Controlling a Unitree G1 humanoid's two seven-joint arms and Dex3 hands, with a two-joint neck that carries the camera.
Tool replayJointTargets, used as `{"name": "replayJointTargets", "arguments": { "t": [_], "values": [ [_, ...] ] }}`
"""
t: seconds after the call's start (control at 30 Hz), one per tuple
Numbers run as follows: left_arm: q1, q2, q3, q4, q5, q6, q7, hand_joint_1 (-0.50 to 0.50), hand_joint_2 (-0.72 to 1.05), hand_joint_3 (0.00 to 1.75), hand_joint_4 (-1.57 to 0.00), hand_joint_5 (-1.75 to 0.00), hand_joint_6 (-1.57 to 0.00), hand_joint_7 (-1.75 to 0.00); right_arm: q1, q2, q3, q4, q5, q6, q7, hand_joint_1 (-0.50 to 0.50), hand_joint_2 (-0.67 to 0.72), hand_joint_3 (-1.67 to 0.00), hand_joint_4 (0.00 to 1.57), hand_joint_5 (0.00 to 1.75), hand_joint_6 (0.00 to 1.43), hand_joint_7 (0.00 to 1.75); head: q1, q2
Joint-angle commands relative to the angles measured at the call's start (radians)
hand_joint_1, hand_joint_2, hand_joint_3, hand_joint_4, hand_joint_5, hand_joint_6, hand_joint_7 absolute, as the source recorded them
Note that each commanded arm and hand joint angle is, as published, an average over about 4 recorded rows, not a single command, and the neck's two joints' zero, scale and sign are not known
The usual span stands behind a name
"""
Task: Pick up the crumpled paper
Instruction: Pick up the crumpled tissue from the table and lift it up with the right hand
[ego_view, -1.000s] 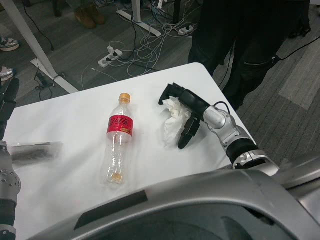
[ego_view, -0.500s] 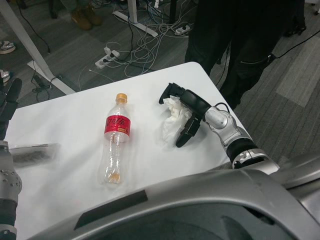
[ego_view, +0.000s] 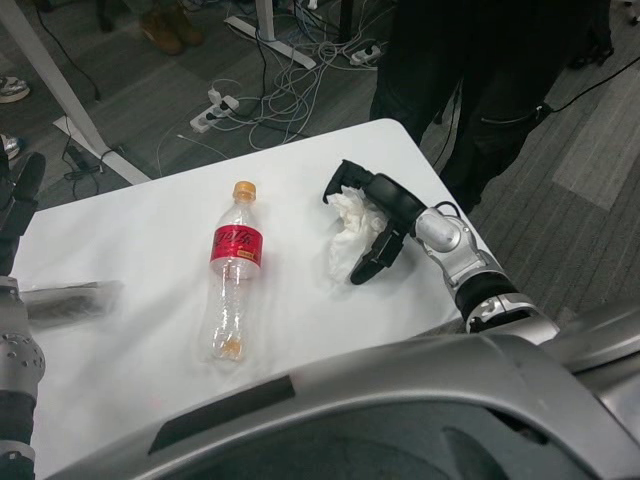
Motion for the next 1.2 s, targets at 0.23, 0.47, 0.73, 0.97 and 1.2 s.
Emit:
{"name": "replayJointTargets", "arguments": {
  "t": [0.23, 0.47, 0.73, 0.97, 1.2],
  "values": [
    [-0.017, 0.003, -0.005, 0.015, -0.002, -0.009, 0.001, -0.04, 0.87, 0.00, -0.26, 0.00, 0.00, 0.00, 0.041, 0.003, 0.008, 0.066, 0.032, 0.000, 0.023, 0.50, -0.49, -0.85, 0.00, 0.00, 0.16, 1.61, 0.000, 0.000],
    [-0.020, 0.003, -0.006, 0.016, -0.002, -0.009, 0.001, -0.03, 0.87, 0.00, -0.26, 0.00, 0.00, 0.00, 0.041, 0.003, 0.010, 0.086, 0.076, -0.026, -0.023, 0.50, -0.51, -1.03, 0.00, 0.00, 0.00, 1.29, 0.000, 0.000],
    [-0.023, 0.003, -0.013, 0.019, -0.002, -0.009, 0.001, -0.01, 0.87, 0.00, -0.26, 0.00, 0.00, 0.00, 0.042, 0.006, 0.024, 0.118, 0.115, -0.110, -0.093, 0.50, -0.29, -1.61, 0.00, 0.02, 0.00, 1.15, -0.026, -0.021],
    [-0.023, 0.003, -0.015, 0.016, -0.004, -0.009, 0.001, 0.00, 0.87, 0.00, -0.26, 0.00, 0.00, 0.00, 0.043, 0.003, 0.027, 0.104, 0.142, -0.078, -0.038, 0.50, -0.21, -1.67, 0.00, 0.10, 0.00, 1.47, -0.024, -0.016],
    [-0.020, 0.004, -0.019, 0.016, -0.008, -0.009, 0.001, 0.04, 0.87, 0.00, -0.26, 0.00, 0.00, 0.00, 0.044, 0.003, 0.043, 0.099, 0.161, -0.068, -0.035, 0.50, -0.11, -1.67, 0.00, 0.00, 0.00, 1.54, -0.023, -0.013]
  ]
}}
